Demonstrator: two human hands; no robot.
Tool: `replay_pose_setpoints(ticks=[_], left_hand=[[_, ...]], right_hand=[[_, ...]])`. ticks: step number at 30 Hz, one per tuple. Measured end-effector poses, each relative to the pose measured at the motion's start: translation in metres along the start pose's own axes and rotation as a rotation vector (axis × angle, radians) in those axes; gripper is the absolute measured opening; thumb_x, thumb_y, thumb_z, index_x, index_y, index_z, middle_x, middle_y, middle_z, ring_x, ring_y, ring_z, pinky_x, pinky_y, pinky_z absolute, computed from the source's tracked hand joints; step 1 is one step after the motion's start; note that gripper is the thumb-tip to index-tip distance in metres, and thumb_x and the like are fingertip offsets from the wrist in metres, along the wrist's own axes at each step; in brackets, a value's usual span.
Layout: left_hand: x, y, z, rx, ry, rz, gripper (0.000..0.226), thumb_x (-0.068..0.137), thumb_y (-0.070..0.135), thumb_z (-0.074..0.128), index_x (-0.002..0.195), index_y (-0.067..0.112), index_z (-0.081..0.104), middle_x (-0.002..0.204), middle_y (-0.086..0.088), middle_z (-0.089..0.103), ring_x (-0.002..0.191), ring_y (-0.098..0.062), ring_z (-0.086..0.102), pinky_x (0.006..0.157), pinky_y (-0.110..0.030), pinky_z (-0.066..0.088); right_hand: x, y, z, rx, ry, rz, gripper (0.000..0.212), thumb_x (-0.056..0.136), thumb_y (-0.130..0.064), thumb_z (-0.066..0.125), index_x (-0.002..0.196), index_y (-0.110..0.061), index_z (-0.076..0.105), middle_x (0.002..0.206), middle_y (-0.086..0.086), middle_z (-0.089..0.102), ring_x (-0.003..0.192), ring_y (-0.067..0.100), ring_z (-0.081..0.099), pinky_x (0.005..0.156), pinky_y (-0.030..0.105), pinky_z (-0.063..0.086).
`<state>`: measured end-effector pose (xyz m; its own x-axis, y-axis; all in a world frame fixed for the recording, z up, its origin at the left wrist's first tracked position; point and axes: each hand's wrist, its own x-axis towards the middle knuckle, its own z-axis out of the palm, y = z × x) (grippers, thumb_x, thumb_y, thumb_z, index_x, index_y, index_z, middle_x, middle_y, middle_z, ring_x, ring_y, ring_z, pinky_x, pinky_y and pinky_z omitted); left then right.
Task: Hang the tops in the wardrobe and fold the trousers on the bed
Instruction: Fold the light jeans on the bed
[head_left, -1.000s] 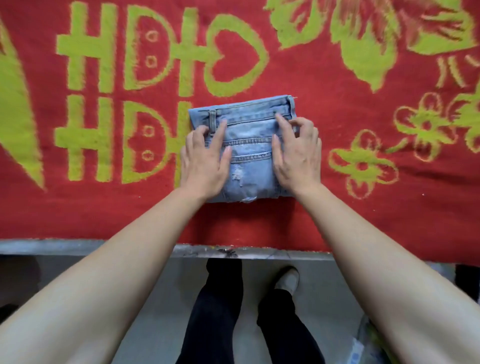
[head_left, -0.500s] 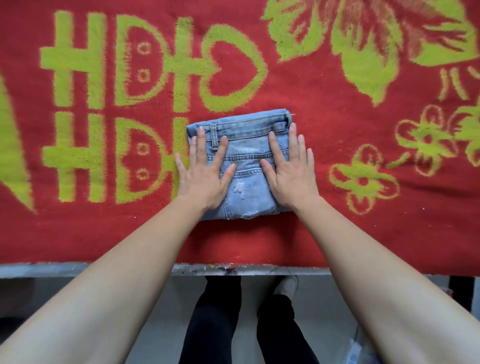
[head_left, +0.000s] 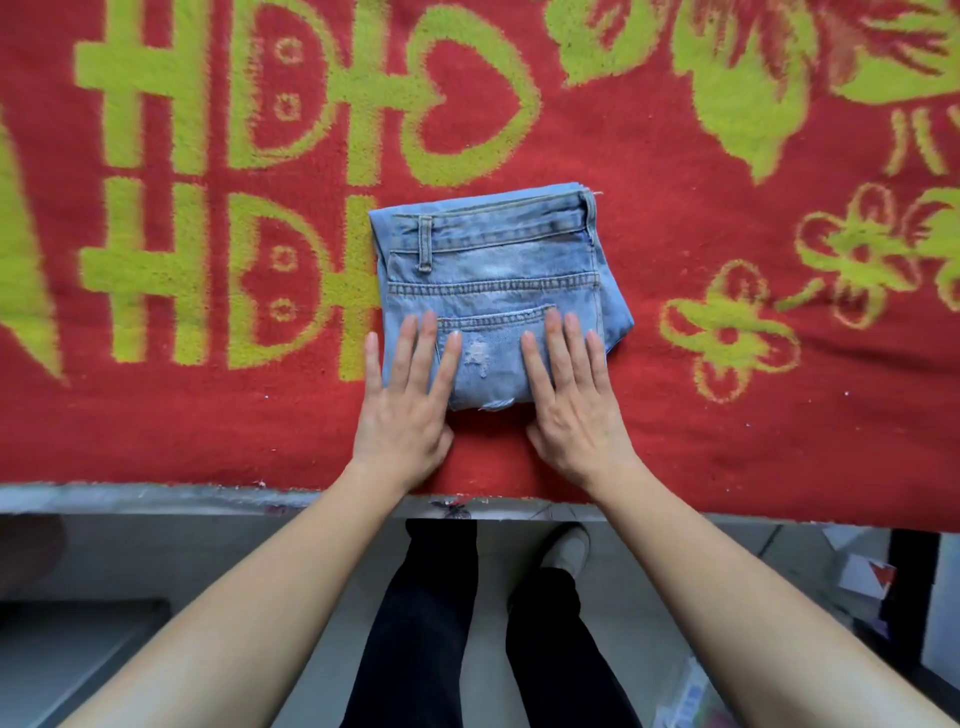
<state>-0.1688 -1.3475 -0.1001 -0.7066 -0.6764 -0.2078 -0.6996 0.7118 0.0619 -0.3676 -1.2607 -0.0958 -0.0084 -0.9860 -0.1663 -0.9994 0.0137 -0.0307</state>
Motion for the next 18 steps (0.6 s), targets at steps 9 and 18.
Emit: replay_pose_setpoints(ticks=[9, 18], left_hand=[[0.037, 0.012, -0.012, 0.012, -0.200, -0.052, 0.086, 0.084, 0.015, 0.055, 0.157, 0.017, 0.010, 0.164, -0.016, 0.001, 0.150, -0.041, -0.001, 0.112, -0.072, 0.009], [0.038, 0.007, -0.119, -0.189, -0.353, -0.131, 0.078, 0.085, 0.016, 0.060, 0.153, 0.025, 0.022, 0.163, -0.003, 0.018, 0.149, -0.028, 0.018, 0.107, -0.051, 0.040]], right_hand=[[0.040, 0.000, -0.012, -0.149, -0.180, 0.060, 0.059, 0.099, -0.015, 0.026, 0.157, -0.012, 0.019, 0.162, 0.025, 0.015, 0.147, 0.048, 0.016, 0.116, 0.064, 0.021], [0.052, 0.009, -0.123, 0.103, -0.420, 0.076, 0.077, 0.086, -0.016, 0.063, 0.152, -0.024, 0.024, 0.153, 0.004, 0.036, 0.143, 0.033, 0.030, 0.095, 0.050, 0.047]])
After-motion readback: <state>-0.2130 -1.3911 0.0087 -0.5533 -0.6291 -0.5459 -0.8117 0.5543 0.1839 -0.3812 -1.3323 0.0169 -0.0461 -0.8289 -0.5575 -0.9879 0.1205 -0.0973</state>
